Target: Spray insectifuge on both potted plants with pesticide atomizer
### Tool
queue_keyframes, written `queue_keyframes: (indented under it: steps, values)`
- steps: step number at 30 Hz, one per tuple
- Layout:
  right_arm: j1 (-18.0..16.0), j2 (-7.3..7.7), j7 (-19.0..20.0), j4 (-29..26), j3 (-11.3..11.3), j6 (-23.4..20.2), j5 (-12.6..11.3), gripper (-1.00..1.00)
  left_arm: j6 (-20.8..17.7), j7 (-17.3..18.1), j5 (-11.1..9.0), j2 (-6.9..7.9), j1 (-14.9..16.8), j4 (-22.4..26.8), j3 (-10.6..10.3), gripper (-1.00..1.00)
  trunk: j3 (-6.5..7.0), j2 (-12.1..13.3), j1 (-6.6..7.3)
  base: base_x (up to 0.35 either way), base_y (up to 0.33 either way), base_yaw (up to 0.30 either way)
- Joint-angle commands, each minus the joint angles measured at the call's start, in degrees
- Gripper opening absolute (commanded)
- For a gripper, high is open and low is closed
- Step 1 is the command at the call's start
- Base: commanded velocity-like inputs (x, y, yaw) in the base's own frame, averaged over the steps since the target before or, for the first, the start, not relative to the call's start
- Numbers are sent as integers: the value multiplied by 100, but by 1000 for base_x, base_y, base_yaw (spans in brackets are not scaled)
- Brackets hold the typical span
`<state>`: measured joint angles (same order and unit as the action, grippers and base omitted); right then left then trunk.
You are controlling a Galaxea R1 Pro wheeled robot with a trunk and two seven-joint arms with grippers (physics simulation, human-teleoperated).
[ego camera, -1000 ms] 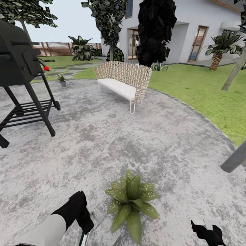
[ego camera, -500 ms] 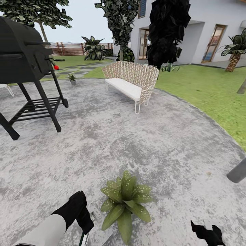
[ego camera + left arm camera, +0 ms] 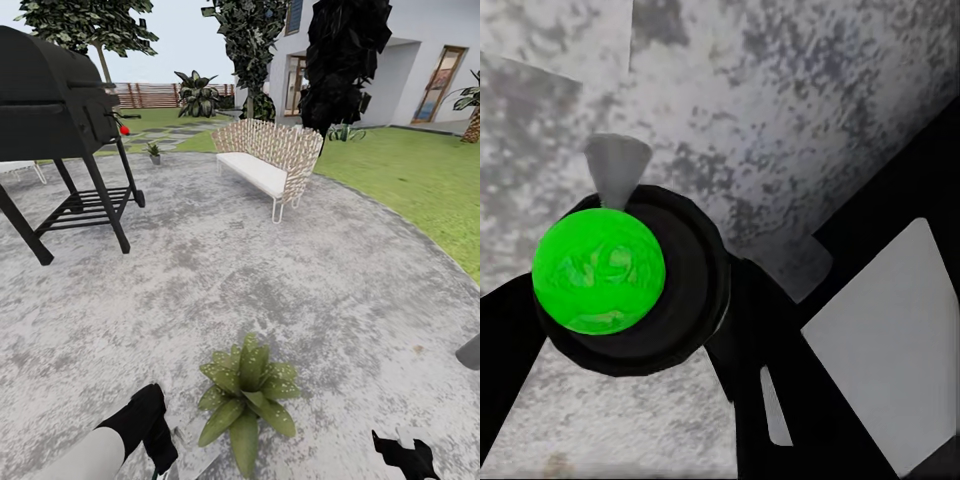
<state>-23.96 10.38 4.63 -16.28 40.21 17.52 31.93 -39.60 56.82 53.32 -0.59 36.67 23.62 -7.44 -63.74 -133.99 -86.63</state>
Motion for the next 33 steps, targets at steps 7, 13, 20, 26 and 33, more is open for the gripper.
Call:
queue_keyframes:
  steps: [7,13,20,26,33]
  values:
    - [-3,-2,47,2,48,23,15,100,588,40,18,6,-46,6,-13,-100,-5,-2,1,0,0,179]
    - [-3,-8,45,2,43,23,15,100,708,28,28,-11,-46,35,-12,-100,-5,-2,1,0,-105,56]
    - [-3,-10,47,2,40,23,15,100,672,15,38,-3,-46,45,-4,-100,-5,-2,1,-90,-243,261]
    - [-3,-18,47,2,40,23,15,100,649,-141,26,4,-46,47,5,-100,-5,-2,1,-43,-36,275]
    - [-3,-26,47,10,40,23,15,100,531,-156,24,2,39,71,-4,-100,-5,-2,1,-1,0,230]
